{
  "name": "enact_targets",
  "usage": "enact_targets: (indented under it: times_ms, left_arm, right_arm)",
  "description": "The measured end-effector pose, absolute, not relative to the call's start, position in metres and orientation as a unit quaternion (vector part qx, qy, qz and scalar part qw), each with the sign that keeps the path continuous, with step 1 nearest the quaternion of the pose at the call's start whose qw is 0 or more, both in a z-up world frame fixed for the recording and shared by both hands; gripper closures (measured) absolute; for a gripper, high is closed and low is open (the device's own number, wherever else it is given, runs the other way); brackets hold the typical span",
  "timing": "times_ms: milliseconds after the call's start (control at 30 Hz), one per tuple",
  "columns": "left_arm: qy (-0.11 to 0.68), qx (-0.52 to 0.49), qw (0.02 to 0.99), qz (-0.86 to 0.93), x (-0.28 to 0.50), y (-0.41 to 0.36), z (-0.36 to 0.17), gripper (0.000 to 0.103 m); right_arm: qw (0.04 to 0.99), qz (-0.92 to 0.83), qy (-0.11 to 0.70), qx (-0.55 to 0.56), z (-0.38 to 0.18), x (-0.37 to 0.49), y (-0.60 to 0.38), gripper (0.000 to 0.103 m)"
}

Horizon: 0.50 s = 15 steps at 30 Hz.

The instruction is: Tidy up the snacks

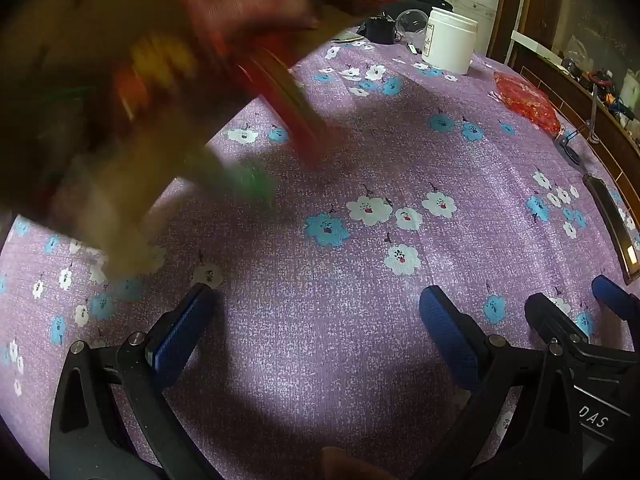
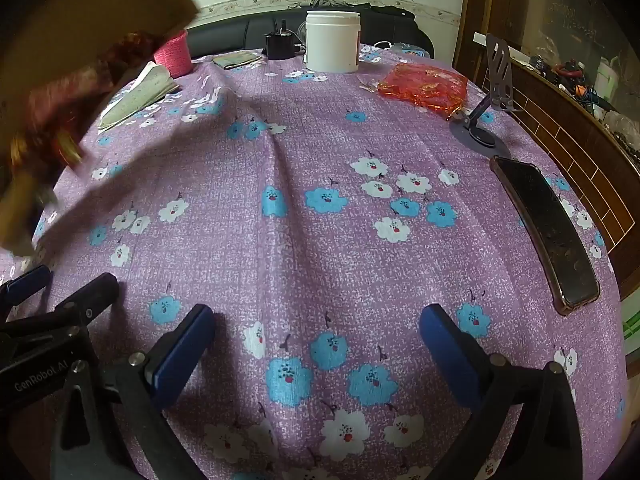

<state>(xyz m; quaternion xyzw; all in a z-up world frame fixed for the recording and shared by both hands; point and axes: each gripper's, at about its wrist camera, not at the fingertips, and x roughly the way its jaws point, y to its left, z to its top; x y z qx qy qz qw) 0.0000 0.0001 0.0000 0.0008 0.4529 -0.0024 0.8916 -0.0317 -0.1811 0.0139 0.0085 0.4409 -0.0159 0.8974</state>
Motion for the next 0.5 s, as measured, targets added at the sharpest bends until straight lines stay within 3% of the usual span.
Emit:
enact_targets:
  times_ms: [500]
  left_arm:
    - [0.454, 0.002, 0.891, -0.002, 0.0014, -0.0014, 0.0012, 0.000]
  right_arm:
    - [0.898, -0.016, 0.441, 0.008, 0.0138, -0.0321, -0.1804, 0.000]
